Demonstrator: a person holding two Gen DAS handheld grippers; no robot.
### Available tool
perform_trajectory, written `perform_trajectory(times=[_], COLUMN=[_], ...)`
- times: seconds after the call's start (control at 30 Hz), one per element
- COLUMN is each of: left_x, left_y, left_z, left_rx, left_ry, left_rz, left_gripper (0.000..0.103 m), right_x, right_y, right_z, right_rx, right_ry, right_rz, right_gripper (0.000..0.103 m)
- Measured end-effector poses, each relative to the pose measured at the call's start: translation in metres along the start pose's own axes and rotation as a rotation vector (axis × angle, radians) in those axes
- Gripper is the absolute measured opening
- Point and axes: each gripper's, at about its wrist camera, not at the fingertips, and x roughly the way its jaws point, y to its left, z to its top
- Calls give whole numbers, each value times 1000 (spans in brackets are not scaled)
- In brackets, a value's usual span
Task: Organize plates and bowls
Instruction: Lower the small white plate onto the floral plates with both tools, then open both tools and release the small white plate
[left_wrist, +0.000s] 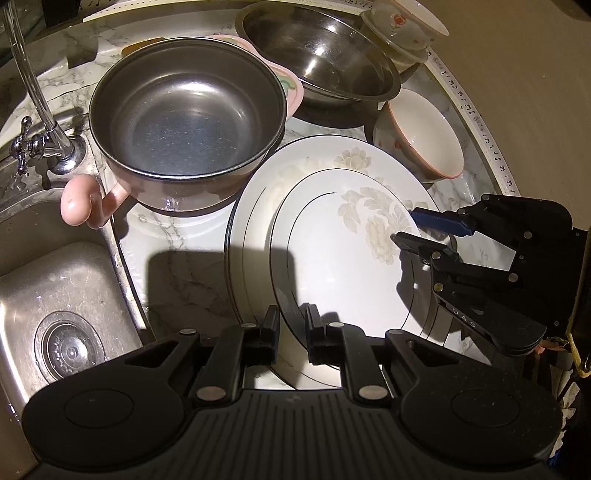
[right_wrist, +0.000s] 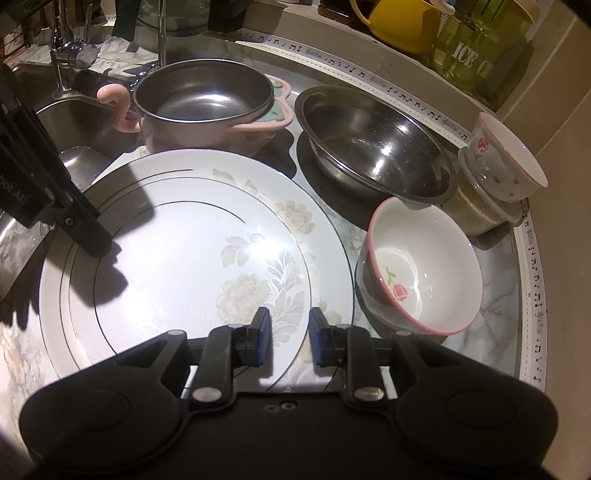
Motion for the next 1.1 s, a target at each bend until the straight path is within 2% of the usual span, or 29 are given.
perform_trajectory(times=[0.33, 0.53, 0.8, 0.83, 0.9, 0.97, 1.03, 1.1], left_x=[-4, -13, -34, -36, -38, -40, -42, -42], left_y=[10, 9, 7, 7, 9, 12, 13, 14], left_z=[1, -3, -14, -15, -16, -17, -17, -18], left_rx=[-31, -6, 42, 46, 47, 35, 27, 29], left_ry=[25, 6, -88, -105, -131, -149, -177, -205], left_rz=[-53, -50, -46, -41, -32, -30, -23, -5], left_gripper=[13, 13, 14, 15, 25, 43, 56, 59], right_x=[0, 0, 0, -1, -5, -14, -23, -30], right_y=[-1, -3, -4, -6, -11, -18, -25, -34], right_z=[-1, -1, -2, -2, -4, -6, -9, -13], right_rx=[3, 17, 39, 57, 106, 148, 185, 231], right_ry=[-6, -2, -7, -7, -16, -33, -47, -53], right_rz=[5, 18, 23, 28, 47, 50, 51, 62], right_gripper=[24, 25, 24, 23, 24, 25, 30, 40])
